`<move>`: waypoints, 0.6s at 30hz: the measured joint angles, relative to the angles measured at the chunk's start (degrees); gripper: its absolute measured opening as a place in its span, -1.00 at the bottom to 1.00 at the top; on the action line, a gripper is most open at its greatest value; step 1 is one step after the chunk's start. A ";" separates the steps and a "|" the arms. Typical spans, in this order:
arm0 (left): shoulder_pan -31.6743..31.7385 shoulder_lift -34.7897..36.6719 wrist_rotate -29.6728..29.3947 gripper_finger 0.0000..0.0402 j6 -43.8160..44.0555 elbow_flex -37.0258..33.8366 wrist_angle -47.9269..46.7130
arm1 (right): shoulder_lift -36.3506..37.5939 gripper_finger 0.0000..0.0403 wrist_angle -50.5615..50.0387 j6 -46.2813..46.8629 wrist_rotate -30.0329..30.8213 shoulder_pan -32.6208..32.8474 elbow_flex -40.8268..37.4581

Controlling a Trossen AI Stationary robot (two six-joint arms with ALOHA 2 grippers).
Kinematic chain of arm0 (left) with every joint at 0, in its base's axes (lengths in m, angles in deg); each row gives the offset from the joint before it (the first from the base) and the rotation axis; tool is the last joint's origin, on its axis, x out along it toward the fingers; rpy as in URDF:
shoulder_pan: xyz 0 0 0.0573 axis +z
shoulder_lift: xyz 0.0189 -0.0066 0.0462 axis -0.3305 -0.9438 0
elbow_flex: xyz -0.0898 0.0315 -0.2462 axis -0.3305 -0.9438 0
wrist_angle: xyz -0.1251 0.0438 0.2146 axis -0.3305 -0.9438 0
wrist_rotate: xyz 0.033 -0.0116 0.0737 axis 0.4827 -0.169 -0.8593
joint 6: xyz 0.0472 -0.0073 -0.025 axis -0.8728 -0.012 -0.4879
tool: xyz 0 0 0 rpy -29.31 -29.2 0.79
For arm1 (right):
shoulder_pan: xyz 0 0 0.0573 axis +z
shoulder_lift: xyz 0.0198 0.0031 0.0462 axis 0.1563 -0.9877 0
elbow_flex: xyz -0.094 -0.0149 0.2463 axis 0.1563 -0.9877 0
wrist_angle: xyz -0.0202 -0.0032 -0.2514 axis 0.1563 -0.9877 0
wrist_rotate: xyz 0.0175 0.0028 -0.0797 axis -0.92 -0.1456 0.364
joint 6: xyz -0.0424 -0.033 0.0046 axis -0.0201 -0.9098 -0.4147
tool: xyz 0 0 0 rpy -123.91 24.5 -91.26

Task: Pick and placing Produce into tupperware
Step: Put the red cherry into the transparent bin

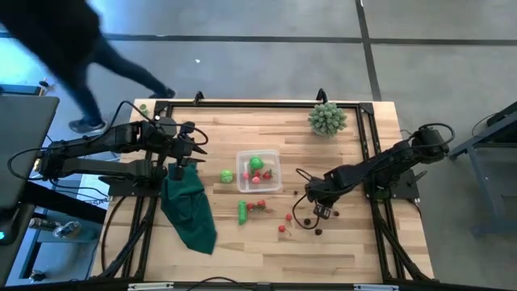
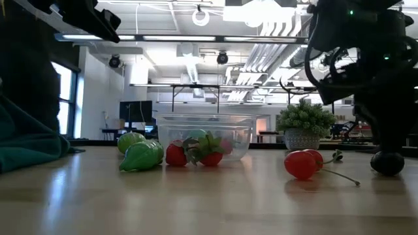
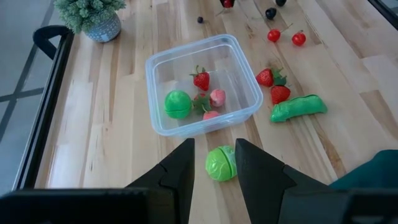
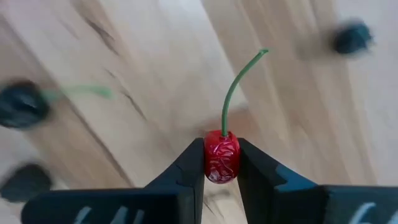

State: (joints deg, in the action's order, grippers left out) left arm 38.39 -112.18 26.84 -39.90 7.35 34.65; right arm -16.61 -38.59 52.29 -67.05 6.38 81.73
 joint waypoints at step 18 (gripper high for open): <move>0.00 0.01 0.00 -0.47 0.01 0.00 0.00 | 0.38 -0.72 -3.13 -15.86 18.45 -6.02 34.55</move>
State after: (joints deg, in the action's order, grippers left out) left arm 38.39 -112.17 26.84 -39.89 7.35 34.65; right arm -16.23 -41.72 36.43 -48.60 0.36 116.28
